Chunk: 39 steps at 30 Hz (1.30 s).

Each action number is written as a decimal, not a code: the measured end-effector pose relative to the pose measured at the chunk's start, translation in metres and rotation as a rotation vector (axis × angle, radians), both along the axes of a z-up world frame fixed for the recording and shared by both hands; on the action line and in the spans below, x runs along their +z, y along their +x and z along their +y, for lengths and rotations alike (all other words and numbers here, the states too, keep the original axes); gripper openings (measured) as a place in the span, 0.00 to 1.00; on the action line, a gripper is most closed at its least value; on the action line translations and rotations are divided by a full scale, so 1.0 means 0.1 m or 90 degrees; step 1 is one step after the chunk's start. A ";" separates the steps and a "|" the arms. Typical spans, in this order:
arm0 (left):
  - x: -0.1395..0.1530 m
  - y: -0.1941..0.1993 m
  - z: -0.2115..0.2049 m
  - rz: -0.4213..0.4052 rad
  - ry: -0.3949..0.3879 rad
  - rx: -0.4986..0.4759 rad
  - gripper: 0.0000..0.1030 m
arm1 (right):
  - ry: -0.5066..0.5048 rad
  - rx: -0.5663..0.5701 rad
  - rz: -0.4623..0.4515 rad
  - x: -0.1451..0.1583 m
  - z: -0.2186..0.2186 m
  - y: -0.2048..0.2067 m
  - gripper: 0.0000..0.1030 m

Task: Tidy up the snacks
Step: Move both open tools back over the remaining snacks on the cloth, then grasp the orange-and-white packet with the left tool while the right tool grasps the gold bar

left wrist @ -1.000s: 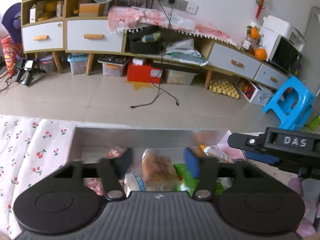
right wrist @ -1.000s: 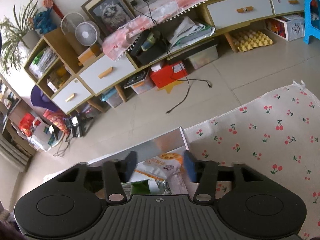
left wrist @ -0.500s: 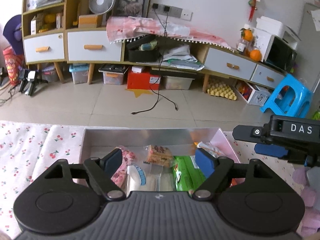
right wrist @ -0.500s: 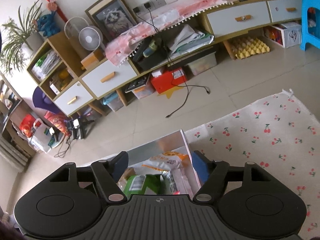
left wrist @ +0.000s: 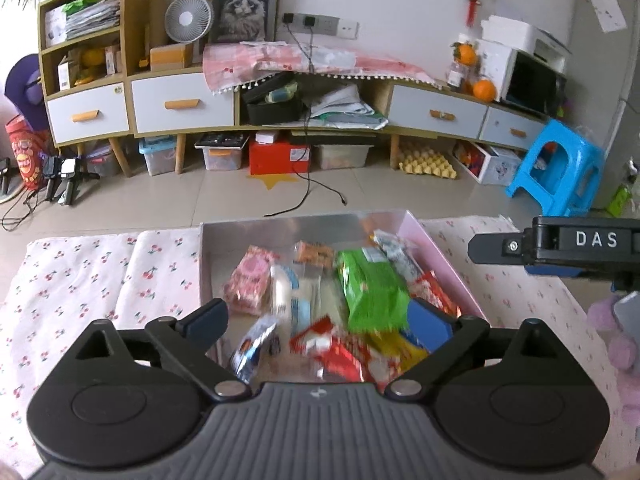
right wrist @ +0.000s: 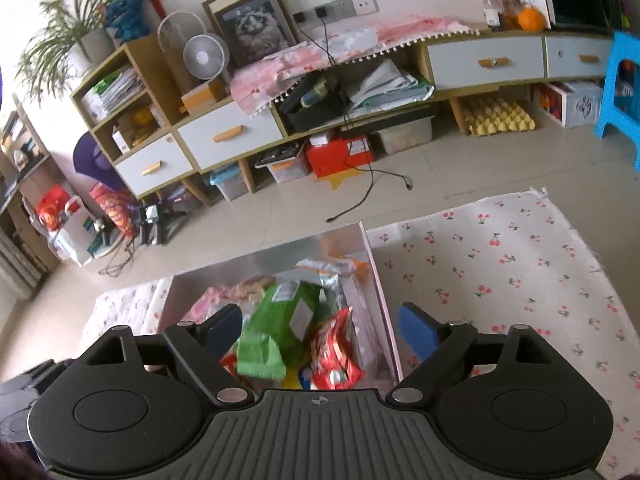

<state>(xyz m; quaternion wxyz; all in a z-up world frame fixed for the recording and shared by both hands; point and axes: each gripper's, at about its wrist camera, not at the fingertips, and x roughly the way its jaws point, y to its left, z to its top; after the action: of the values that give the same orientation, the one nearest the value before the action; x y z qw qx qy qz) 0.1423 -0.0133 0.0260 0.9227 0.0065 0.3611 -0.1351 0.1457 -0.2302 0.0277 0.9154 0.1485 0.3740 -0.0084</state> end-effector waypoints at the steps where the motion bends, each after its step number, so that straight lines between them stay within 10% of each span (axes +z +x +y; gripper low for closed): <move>1: 0.01 -0.06 0.01 -0.005 0.007 -0.005 0.94 | -0.012 0.004 0.000 0.01 0.03 -0.05 0.85; 16: -0.31 -0.50 0.19 0.137 0.025 0.094 0.95 | -0.053 0.083 0.023 -0.17 0.28 -0.59 0.86; 29: -0.59 -0.67 0.14 0.210 -0.045 0.226 0.69 | -0.050 0.136 0.112 -0.54 0.32 -0.66 0.86; 39: -0.75 -0.70 -0.01 0.219 -0.039 0.207 0.55 | -0.077 0.160 0.139 -0.67 0.34 -0.68 0.86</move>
<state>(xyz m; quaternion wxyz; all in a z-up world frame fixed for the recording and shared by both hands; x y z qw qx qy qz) 0.0721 -0.0141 -0.0489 0.8568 -0.1030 0.5052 0.0051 0.0778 -0.1963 -0.0395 0.8707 0.0432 0.4853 0.0673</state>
